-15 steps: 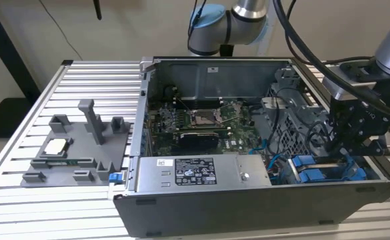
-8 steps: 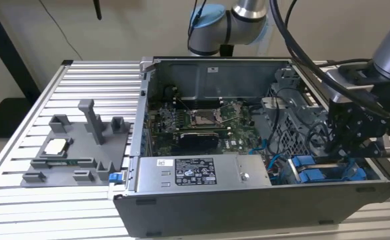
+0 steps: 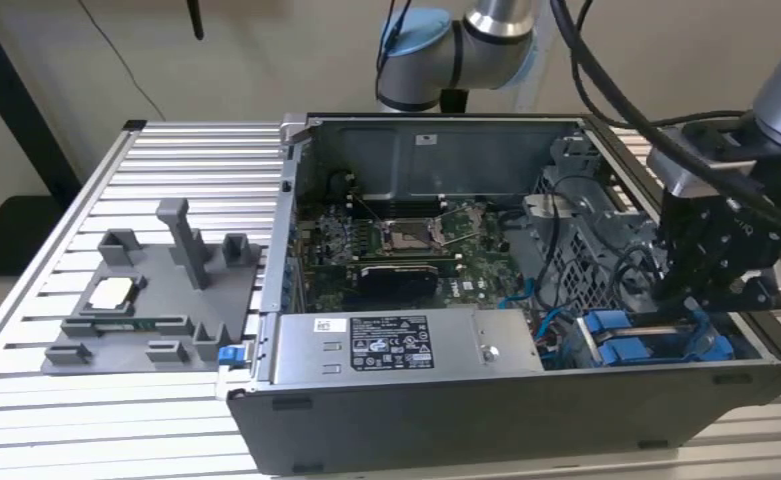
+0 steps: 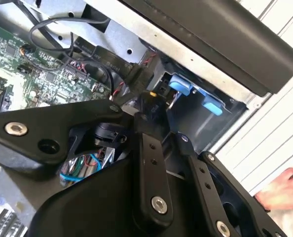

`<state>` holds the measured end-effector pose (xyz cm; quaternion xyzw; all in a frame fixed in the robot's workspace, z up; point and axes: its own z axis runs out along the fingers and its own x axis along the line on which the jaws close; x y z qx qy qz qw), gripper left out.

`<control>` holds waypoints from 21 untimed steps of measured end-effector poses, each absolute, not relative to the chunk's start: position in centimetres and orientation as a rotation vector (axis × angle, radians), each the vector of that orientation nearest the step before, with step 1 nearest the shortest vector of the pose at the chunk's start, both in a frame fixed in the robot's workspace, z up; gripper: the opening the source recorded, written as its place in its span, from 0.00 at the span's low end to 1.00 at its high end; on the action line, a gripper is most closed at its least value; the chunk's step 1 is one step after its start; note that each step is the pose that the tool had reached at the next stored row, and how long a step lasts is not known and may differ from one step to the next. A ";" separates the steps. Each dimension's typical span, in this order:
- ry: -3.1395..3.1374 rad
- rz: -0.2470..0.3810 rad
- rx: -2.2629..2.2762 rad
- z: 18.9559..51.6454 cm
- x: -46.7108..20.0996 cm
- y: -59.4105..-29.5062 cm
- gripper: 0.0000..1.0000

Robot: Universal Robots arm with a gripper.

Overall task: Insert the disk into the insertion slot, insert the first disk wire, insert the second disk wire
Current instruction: 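Insert the first disk wire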

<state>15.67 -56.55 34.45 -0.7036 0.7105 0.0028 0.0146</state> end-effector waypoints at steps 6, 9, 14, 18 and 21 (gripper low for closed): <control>2.212 0.009 -2.190 37.1 15.7 -56.5 0.27; 2.212 0.009 -2.190 38.3 15.7 -56.5 0.27; 2.212 0.008 -2.190 39.2 15.7 -56.5 0.27; 2.212 0.008 -2.190 39.2 15.7 -56.5 0.27; 2.212 0.008 -2.190 39.2 15.7 -56.5 0.27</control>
